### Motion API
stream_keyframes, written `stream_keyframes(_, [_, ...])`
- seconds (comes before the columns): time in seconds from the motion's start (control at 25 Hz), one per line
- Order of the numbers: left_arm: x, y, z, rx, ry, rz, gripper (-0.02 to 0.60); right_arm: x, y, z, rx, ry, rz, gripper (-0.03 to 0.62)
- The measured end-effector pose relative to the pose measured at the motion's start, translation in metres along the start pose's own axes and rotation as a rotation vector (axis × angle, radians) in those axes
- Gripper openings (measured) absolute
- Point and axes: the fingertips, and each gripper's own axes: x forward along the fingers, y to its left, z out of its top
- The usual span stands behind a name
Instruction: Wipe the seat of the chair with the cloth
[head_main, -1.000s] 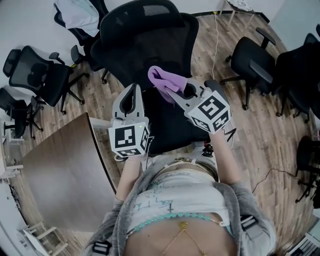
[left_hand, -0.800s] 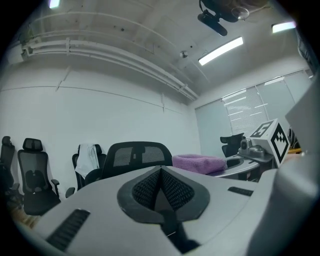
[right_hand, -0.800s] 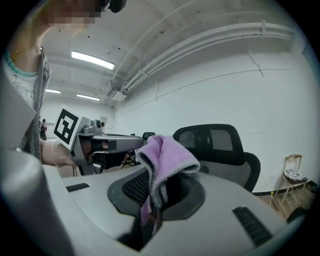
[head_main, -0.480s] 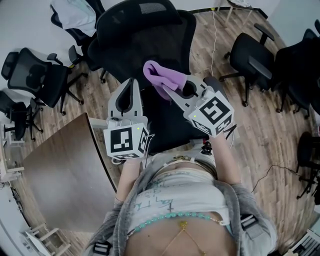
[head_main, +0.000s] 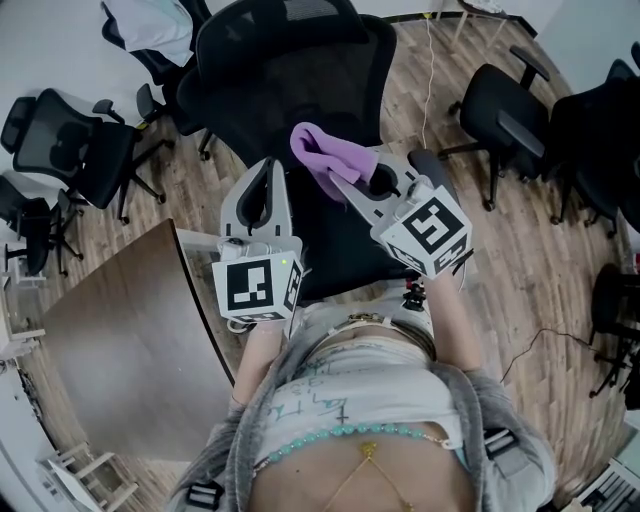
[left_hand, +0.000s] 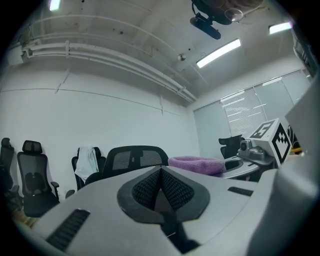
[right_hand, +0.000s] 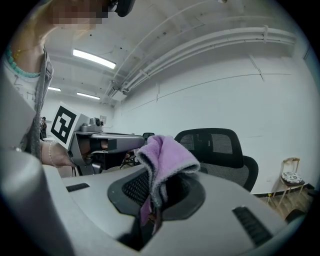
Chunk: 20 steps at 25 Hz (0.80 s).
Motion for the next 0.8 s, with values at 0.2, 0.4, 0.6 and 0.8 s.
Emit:
stream_keyframes(0.2, [-0.002,-0.008,-0.002,-0.014,0.003,-0.012,0.003,-0.005,0.003,-0.004,0.017,0.005,0.002,0.048])
stream_keyframes(0.4, [-0.007,-0.009,-0.003,-0.028,0.004,-0.018,0.003,-0.007,0.009,-0.006,0.016,0.008,0.015,0.048])
stream_keyframes(0.6, [-0.009,-0.011,-0.005,-0.026,0.011,-0.018,0.003,-0.007,0.010,-0.008,0.022,0.015,0.017,0.048])
stream_keyframes(0.8, [-0.008,-0.011,-0.004,-0.021,0.011,-0.021,0.003,-0.006,0.009,-0.005,0.022,0.013,0.010,0.048])
